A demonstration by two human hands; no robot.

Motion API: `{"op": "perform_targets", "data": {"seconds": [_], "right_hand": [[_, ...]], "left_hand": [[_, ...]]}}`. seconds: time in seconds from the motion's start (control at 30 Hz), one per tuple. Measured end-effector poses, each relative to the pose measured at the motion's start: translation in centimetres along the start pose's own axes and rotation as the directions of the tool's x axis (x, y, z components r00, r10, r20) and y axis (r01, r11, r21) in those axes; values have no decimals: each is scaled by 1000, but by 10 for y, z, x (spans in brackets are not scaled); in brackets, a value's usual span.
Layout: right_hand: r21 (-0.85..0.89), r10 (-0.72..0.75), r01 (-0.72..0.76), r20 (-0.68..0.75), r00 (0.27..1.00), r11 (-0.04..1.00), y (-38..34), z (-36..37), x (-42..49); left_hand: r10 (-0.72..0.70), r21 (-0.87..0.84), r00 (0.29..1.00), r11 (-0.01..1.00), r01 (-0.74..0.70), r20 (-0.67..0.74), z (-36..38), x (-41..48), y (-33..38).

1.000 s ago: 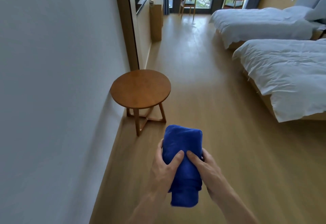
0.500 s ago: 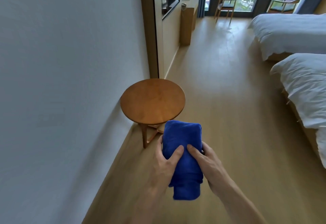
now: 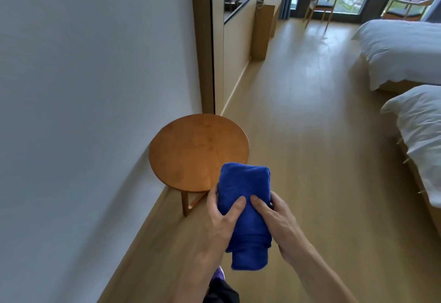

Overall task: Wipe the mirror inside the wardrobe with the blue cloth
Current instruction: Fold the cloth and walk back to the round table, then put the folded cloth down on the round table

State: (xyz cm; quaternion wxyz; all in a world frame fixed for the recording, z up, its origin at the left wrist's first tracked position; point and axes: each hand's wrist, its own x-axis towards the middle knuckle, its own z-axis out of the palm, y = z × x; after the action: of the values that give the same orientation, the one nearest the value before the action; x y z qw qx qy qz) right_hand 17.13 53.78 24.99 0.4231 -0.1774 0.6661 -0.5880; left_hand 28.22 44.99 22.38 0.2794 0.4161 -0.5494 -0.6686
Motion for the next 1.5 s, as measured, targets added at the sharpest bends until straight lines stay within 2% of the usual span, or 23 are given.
{"op": "perform_targets", "data": {"seconds": [0.17, 0.37, 0.67, 0.87, 1.03, 1.2, 1.33, 1.5], "right_hand": [[-33, 27, -28, -32, 999, 999, -29, 0, 87], [-25, 39, -39, 0, 999, 999, -60, 9, 169], [-157, 93, -61, 204, 975, 986, -92, 38, 299], [-333, 150, -6, 408, 901, 943, -117, 45, 397], [-478, 199, 108, 547, 813, 872, -140, 58, 453], [-498, 215, 194, 649, 730, 845, -150, 80, 482], [-479, 253, 180, 704, 664, 859, -151, 98, 494], [-504, 310, 138, 700, 643, 853, -152, 120, 502]], "left_hand": [[-20, -22, 999, 1000, 21, 26, 14, 85, 19], [-3, -11, 1000, 1000, 3, 12, 15, 164, 43], [-30, -62, 968, 998, 15, -251, 14, 259, 64], [-41, -62, 858, 998, 10, -513, 33, 321, 68], [-29, -46, 672, 999, -8, -740, 50, 353, 68], [-122, -162, 587, 987, -16, -800, 47, 368, 71], [-121, -156, 555, 988, -16, -823, 38, 378, 70], [-147, -159, 546, 987, 26, -825, 14, 397, 52]]}}
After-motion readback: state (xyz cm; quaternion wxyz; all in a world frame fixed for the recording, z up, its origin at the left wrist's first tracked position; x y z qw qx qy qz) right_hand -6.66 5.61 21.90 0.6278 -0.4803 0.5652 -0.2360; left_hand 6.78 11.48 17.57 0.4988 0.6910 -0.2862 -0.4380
